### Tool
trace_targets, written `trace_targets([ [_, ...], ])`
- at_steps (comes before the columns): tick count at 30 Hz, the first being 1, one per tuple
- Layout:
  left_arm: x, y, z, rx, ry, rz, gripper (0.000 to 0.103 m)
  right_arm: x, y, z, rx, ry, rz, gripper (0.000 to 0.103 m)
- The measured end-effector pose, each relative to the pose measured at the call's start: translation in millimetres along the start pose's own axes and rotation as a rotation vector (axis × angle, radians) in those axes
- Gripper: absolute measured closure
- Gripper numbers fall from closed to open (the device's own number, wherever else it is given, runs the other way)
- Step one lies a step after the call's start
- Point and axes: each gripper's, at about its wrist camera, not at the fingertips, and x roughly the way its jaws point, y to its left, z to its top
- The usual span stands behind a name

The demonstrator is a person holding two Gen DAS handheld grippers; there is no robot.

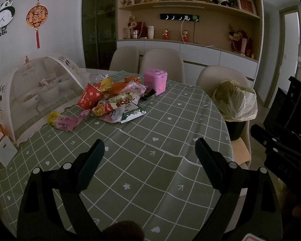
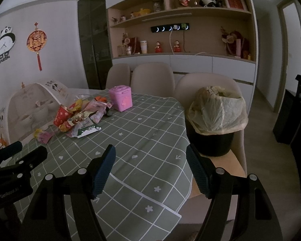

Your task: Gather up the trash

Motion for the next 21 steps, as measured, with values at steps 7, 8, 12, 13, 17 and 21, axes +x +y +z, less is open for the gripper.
trace_targets([
  [7,-0.1,0.0,-0.4,0.001,-0.001,-0.001,0.016,0.1,-0.1,-0.1,0.002,0.002,-0.001,0.034],
  [8,-0.5,-0.1,0.3,0.001,0.0,-0.001,0.016,-0.9,-3.0,0.2,0.005,0.003,0.0,0.034],
  [12,-0.6,-0.5,0.2,0.001,0.0,-0.001,0.016,-1.8,-4.9,1.2,0.007,0.002,0.0,0.034],
  [13,-0.5,-0.5,0.1,0.001,0.0,-0.001,0.016,-1.4,-5.2,1.1,0.007,0.003,0.001,0.034],
  [17,-0.8,-0.5,0.1,0.001,0.0,0.001,0.016,-1.5,-4.9,1.1,0.008,0.004,0.002,0.034],
  [21,-0.7,-1.7,1.2,-0.004,0.004,0.005,0.016,-0.6,-4.6,0.6,0.008,0.004,0.002,0.034],
])
